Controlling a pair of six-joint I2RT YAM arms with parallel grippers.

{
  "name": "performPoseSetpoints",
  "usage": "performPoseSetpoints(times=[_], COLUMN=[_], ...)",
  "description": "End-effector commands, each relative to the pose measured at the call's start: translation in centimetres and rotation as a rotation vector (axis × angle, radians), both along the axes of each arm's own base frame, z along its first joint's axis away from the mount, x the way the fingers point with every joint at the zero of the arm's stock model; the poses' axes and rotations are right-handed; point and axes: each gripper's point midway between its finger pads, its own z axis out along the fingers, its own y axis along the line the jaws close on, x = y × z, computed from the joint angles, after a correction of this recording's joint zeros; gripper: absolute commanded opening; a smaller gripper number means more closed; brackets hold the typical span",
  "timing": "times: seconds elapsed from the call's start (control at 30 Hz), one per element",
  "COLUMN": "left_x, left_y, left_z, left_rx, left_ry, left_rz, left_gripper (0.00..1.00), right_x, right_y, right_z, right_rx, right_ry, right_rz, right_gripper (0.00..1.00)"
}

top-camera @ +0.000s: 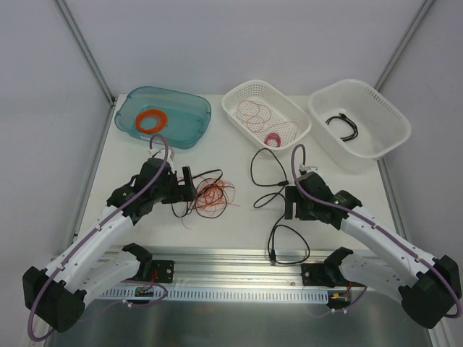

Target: Untangle the cables

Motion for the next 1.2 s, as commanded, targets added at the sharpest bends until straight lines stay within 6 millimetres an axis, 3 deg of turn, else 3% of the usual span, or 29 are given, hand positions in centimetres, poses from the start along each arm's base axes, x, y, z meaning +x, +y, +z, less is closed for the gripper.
performPoseSetpoints(times=[0.0,0.13,0.33,0.6,0.73,0.9,1.0,1.03,1.13,1.17], left_x=[0.3,0.9,1.5,1.5,1.6,1.9,1.8,1.8,1.7,1.8], left_y=[1.0,2.0,4.0,6.9,7.4,8.4,8.5,8.7,8.9,8.9], left_z=[1.8,2.9,4.1,3.3,3.2,3.4,3.5,3.6,3.7,3.7], left_rx=[0.067,0.132,0.224,0.328,0.335,0.378,0.38,0.38,0.384,0.384], left_ry=[-0.062,-0.123,-0.203,-0.237,-0.257,-0.266,-0.274,-0.28,-0.286,-0.288], left_rz=[-0.035,-0.048,-0.017,0.086,0.117,0.154,0.159,0.165,0.172,0.172], left_gripper=[0.99,0.99,0.99,0.99,0.99,0.99,0.99,0.99,0.99,0.99], right_x=[-1.9,-2.5,-2.4,-2.0,-2.5,-3.4,-3.7,-3.5,-2.6,-2.7], right_y=[1.9,3.5,5.9,8.1,8.1,7.9,7.0,6.7,5.5,4.6], right_z=[0.3,-1.0,-3.1,-6.0,-7.4,-9.2,-9.5,-9.4,-7.9,-7.4], right_rx=[0.029,0.027,0.045,0.095,0.071,0.037,0.013,0.002,-0.036,-0.075], right_ry=[0.08,0.109,0.133,0.152,0.175,0.223,0.226,0.21,0.142,0.131], right_rz=[0.115,0.102,-0.051,-0.222,-0.279,-0.316,-0.351,-0.357,-0.367,-0.362], right_gripper=[0.85,0.85,0.79,0.6,0.48,0.43,0.27,0.16,0.01,0.01])
